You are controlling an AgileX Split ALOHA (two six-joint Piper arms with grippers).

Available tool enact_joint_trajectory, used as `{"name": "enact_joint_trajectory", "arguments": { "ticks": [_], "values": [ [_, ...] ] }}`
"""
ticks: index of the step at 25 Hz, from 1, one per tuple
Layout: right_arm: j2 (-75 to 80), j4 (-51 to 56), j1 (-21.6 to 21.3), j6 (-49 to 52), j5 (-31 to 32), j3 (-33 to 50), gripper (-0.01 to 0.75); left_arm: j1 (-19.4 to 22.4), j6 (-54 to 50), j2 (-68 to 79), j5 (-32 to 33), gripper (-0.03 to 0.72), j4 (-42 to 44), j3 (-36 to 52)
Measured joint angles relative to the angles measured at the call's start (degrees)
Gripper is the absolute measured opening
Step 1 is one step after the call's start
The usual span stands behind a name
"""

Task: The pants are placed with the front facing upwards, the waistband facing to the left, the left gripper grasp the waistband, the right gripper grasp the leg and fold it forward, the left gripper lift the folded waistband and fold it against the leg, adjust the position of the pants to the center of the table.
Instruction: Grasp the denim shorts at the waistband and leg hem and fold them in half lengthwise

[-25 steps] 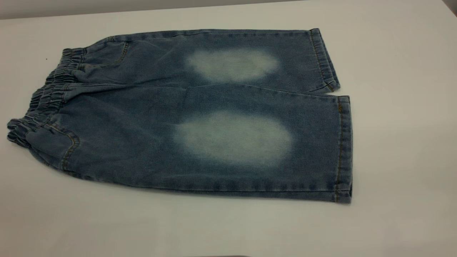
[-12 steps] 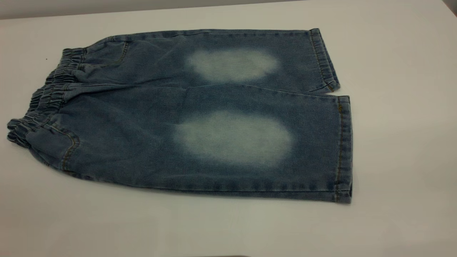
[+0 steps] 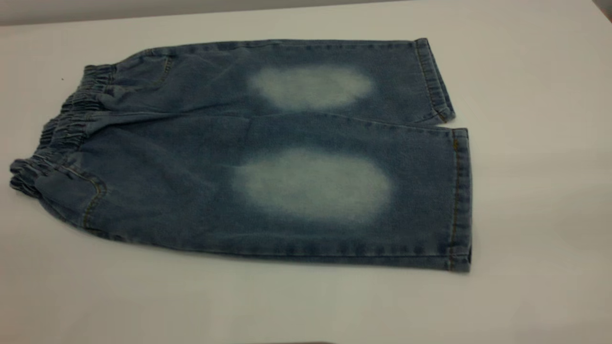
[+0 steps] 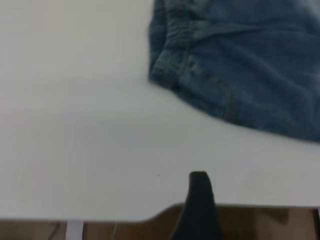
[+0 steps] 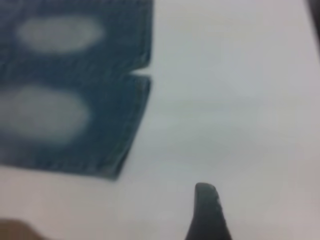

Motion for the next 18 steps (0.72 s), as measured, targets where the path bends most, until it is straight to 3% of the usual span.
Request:
{"name": "enact_joint_trajectory", "arguments": {
  "ticks": [7,18],
  "values": [
    [20.2,12.6,0.0,-9.3,-7.7,-0.3,0.443,0.0,-8.6,24.1,-6.7,0.537,3.5,-4.8],
    [47.4,26.0,0.0,-17.9,-17.3,-0.3,0.444,0.0,-9.3,59.6,-23.0,0.537,3.5,-8.1]
  ]
}}
